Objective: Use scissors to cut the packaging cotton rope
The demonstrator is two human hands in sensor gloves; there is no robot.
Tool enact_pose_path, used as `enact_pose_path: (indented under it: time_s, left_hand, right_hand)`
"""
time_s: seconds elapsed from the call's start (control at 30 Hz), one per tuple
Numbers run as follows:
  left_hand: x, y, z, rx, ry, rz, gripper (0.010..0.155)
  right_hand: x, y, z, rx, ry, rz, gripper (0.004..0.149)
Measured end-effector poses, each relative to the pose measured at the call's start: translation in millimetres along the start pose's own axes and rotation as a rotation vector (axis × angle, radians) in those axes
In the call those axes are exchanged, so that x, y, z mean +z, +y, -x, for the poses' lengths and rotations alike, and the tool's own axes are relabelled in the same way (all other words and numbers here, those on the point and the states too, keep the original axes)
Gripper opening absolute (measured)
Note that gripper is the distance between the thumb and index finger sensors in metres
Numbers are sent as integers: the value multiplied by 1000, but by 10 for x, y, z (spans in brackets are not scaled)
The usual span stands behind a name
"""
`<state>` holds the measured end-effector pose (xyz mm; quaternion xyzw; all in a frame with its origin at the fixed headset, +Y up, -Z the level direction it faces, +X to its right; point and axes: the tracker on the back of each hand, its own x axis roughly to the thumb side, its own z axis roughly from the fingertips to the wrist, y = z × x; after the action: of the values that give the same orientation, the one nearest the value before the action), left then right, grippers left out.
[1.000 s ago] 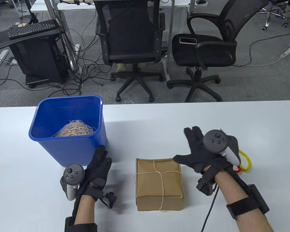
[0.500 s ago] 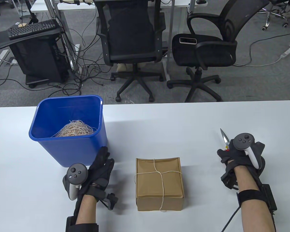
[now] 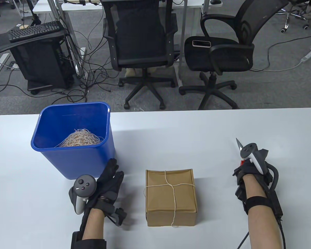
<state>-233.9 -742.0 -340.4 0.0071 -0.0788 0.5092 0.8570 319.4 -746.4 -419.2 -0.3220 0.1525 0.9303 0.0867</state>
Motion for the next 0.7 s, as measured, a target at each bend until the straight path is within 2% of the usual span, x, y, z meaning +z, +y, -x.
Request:
enact_pose_path:
  time_s: [0.17,0.3,0.37,0.53,0.6,0.7]
  left_hand:
    - [-4,-18,-5,-8,0,8,75]
    - [-7,-21,-7,-5,1,9,75]
    - [-10,-21,-8,-2,1,9,75]
    - [-13,-19,-11,7,1,6,75]
    - [-15,-18,-11,9,1,6,75]
    - [-16,-23,-11,13,-2,8,75]
  right_hand:
    - [-12,14,26,9,-30,3,95]
    - [-23,36,44,0,-43,-27,105]
    - [-17,16,67,-3,-37,-6,109]
    - [38,-118,154,-236,-131,52,106]
    - [101,-202,168,-378,-192,110,106]
    - [242,-294,140,-667,-360,151,101]
